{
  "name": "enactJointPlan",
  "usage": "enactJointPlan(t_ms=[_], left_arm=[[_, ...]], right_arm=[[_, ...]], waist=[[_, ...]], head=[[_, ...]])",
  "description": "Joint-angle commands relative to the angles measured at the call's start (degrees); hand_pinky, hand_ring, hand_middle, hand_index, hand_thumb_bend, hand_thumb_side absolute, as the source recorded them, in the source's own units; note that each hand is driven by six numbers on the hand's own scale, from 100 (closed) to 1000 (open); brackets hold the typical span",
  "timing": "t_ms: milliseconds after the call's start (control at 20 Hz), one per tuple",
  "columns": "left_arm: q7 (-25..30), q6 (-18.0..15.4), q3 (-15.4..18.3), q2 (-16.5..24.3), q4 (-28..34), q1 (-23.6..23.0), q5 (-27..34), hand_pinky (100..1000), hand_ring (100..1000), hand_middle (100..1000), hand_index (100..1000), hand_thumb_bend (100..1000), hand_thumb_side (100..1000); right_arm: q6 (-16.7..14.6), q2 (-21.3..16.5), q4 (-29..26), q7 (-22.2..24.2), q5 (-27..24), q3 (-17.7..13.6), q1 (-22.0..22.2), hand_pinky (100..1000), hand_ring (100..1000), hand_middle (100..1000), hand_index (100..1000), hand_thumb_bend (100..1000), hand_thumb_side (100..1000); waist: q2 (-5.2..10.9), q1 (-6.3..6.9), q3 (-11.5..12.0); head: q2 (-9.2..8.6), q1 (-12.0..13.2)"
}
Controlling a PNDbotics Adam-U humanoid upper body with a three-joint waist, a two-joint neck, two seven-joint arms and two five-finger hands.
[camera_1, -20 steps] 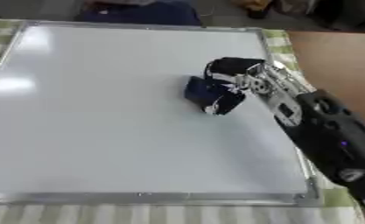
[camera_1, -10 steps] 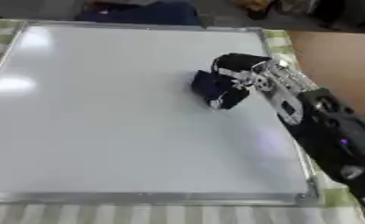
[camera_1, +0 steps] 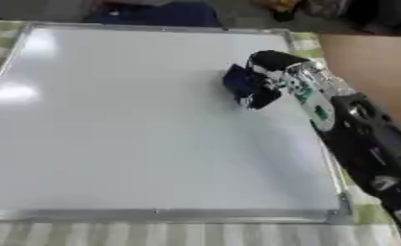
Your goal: Wipe the whiteboard clean with a brush.
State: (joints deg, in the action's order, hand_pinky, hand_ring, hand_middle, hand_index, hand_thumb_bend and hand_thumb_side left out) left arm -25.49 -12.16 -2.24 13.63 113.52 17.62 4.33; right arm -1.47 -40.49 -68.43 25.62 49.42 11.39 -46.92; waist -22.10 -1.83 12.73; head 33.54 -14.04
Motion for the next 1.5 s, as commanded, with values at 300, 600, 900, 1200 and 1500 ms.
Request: enactJointPlan(t_ms=[300, 600, 900, 1200, 1500], left_arm=[[0.22, 0.15, 0.07, 1.15, 1.07, 0.23, -0.02, 629, 816, 801, 620, 200, 1000], [0.22, 0.15, 0.09, 1.18, 1.07, 0.19, -0.04, 629, 816, 800, 620, 200, 1000], [0.27, 0.14, 0.07, 1.24, 1.07, 0.23, -0.02, 629, 816, 800, 620, 201, 1000], [0.27, 0.11, 0.09, 1.26, 1.07, 0.26, -0.02, 630, 816, 801, 620, 201, 1000], [0.26, 0.17, 0.09, 1.29, 1.07, 0.27, 0.0, 630, 816, 801, 620, 201, 1000]], right_arm=[[2.29, -0.7, 3.79, -1.97, 1.35, -1.96, -0.98, 651, 698, 301, 181, 100, 332], [3.93, -0.56, 3.88, -2.81, 1.35, -2.19, -1.48, 644, 688, 292, 178, 100, 321], [2.65, -1.04, 1.68, -2.0, 0.57, -0.97, -0.94, 644, 689, 291, 181, 100, 319], [-0.41, -1.99, -2.2, 2.2, -1.39, 0.65, 0.39, 641, 690, 289, 202, 100, 269], [-0.68, -2.5, -4.3, 4.2, -2.17, 0.95, 0.93, 640, 690, 288, 202, 100, 270]], waist=[[0.76, 0.33, -0.06], [0.85, 0.3, -0.15], [0.93, 0.15, -0.27], [0.95, 0.06, -0.13], [0.92, 0.05, -0.18]], head=[[-0.8, -0.01], [-0.8, 0.04], [-0.68, -0.01], [-0.61, 0.02], [-0.6, 0.1]])
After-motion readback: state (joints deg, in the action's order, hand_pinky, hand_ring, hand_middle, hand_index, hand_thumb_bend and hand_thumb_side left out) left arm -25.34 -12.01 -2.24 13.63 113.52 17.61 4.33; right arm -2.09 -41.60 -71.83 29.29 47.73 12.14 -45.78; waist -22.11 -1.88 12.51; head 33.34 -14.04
